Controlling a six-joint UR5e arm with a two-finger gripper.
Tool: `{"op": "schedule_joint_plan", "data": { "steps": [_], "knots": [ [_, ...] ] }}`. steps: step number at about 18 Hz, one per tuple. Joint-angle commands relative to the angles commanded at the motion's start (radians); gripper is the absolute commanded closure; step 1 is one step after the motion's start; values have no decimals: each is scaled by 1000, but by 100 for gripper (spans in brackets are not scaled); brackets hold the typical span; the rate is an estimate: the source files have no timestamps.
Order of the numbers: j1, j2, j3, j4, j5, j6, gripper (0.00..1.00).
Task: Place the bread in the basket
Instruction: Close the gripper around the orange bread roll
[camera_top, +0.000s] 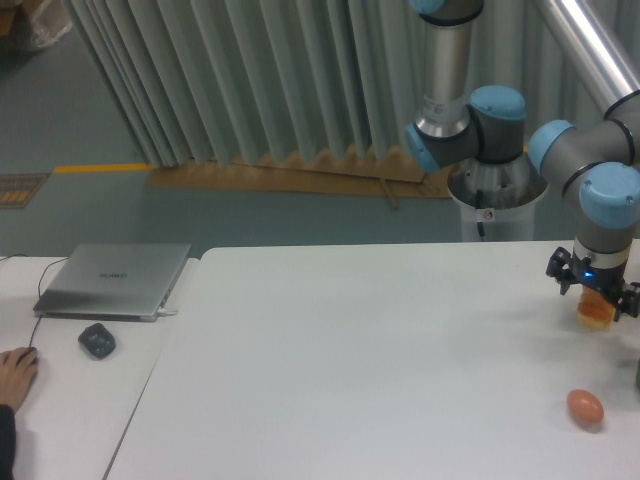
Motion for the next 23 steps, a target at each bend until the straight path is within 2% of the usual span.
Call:
{"op": "schedule_joint_plan", "data": {
  "steps": [7, 14, 15, 16, 17, 18, 19, 21, 22, 23],
  "knots": [
    [-3, -31, -9, 8, 20, 2, 0],
    [-3, -31, -11, 5, 22, 8, 0],
    [-5, -31, -9, 5, 23, 9, 6],
    [-6, -31, -11, 3, 26, 8, 30],
    [-11, -31, -12, 3, 37, 8, 47],
    [-18, -32, -14, 2, 60, 11, 58],
    [-26, -32, -14, 2, 86, 12, 64],
    [-28, -32, -9, -3, 92, 14, 70],
    [-28, -31, -11, -8, 91, 14, 75],
    [-29, -29, -9, -27, 89, 12, 81]
  ]
}}
